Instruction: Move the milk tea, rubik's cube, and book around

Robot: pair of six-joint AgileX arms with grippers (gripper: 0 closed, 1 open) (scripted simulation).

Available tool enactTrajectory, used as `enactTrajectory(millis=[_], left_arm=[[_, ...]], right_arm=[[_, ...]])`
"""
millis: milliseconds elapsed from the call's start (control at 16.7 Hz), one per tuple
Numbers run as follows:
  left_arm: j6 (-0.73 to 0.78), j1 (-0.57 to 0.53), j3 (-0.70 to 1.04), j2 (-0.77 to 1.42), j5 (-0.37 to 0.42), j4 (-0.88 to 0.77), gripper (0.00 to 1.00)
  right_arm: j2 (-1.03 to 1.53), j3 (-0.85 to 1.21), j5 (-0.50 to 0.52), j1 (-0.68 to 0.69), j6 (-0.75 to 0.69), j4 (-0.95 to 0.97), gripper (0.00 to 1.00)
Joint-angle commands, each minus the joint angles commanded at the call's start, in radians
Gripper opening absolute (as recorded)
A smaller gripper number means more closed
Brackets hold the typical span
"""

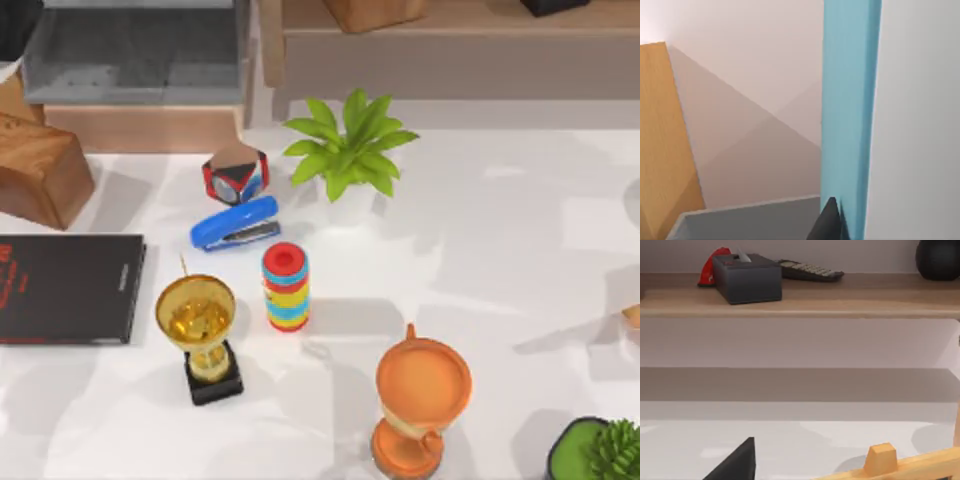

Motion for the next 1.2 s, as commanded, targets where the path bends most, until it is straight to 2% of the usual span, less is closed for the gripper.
enactTrajectory(millis=[300, 720, 960, 1200], left_arm=[[0.324, 0.037, -0.192, -0.272, 0.069, 0.035, 0.0], [0.92, 0.125, -0.805, -0.601, 0.108, 0.136, 0.0], [1.2, 0.175, -1.125, -0.649, 0.112, 0.175, 0.0], [1.367, 0.203, -1.282, -0.56, 0.13, 0.197, 0.0]], right_arm=[[0.0, 0.0, 0.0, 0.0, 0.0, 0.0, 1.0], [0.0, 0.0, 0.0, 0.0, 0.0, 0.0, 1.0], [0.0, 0.0, 0.0, 0.0, 0.0, 0.0, 1.0], [0.0, 0.0, 0.0, 0.0, 0.0, 0.0, 1.0]])
